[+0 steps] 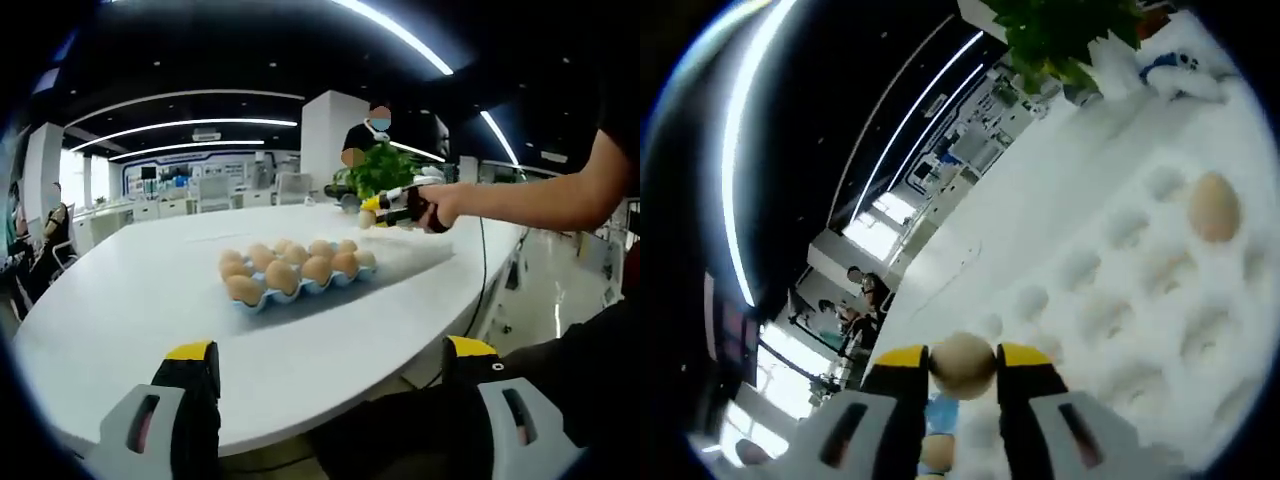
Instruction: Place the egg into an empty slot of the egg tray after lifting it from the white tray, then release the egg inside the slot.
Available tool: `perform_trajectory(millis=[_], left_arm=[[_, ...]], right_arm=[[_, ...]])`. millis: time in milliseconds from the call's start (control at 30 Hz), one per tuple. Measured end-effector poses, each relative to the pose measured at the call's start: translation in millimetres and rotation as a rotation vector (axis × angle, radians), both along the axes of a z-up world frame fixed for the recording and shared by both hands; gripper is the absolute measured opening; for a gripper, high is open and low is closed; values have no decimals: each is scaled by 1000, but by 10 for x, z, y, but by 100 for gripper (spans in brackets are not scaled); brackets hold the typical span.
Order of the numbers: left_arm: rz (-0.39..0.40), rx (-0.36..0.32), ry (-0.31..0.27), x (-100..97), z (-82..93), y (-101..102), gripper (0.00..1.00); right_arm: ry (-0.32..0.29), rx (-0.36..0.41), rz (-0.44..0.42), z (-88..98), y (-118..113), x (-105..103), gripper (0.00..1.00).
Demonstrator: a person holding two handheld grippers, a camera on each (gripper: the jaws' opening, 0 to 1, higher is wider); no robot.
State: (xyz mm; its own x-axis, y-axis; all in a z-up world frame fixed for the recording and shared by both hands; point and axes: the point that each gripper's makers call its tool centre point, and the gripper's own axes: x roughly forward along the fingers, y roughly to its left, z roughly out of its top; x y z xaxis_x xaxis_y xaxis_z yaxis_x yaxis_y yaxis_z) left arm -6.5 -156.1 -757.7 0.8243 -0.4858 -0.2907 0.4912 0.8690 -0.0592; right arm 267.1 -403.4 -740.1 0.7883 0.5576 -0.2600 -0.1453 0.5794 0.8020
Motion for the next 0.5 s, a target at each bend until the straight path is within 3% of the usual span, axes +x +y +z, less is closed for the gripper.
perform_trajectory(millis=[233,500], left_arm=[[23,-8,-10,-38,21,90,93],[57,-19,-9,-93,-10,229,93]], right_arm=[[12,-5,79,-36,519,-9,26],[1,-109,175,-139,929,-78,26]])
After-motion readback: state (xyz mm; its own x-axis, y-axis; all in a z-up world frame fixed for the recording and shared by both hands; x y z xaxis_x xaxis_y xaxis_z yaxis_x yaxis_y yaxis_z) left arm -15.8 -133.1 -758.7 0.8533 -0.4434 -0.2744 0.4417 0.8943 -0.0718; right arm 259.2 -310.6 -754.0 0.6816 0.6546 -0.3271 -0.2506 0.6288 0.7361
